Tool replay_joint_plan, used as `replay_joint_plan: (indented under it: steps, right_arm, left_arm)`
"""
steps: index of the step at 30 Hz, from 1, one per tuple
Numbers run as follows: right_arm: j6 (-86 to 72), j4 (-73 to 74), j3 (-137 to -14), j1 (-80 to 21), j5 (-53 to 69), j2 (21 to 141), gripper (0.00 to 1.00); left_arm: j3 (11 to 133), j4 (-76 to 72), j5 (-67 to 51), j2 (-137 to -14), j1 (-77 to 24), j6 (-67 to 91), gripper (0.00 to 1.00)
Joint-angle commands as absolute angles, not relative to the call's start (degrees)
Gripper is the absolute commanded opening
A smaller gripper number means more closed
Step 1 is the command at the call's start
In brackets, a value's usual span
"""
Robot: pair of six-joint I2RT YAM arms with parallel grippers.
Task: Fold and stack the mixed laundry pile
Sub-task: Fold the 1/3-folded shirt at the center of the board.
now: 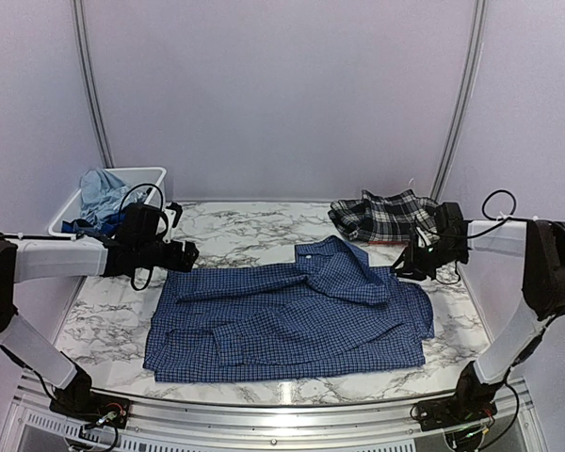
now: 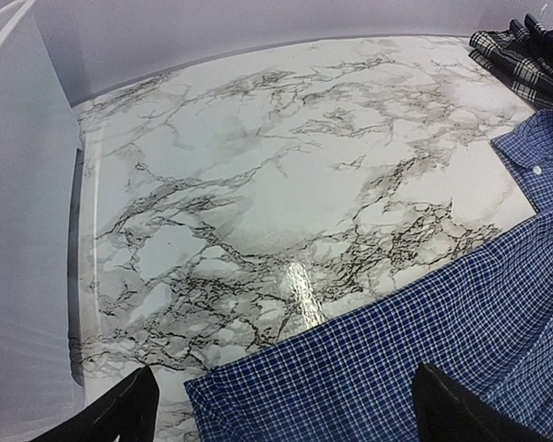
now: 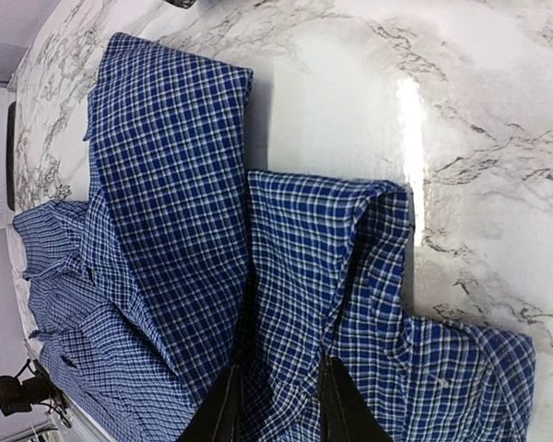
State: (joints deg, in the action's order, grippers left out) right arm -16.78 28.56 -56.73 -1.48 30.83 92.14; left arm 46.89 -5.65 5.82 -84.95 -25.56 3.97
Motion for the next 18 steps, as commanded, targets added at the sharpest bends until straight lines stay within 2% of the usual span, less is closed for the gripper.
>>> replay_joint_plan:
  steps: [1,9,13,18]
  right_arm:
    - [-17.72,25.35,-56.84,-2.37,30.21,94.86,0.25]
    - [-17.75,24.67,-57.37,-5.1,28.25,98.66,0.24]
    - [-18.61,25.22,-56.57,-5.68,25.16,98.02,0.33]
    - [-19.78,25.49,-54.38,-6.55,23.36,95.62,0.35]
  left_arm:
    - [47.39,-4.35,6.05,-86.69,-25.4,5.43,0.99]
    - [47.59,-4.44,7.15,-87.65,-25.4,4.63,0.99]
    - [47.55,-4.14,7.94,-87.7,-25.4,3.86,0.99]
    - [47.63,-4.27,8.26,-87.72,-25.4,2.95,0.99]
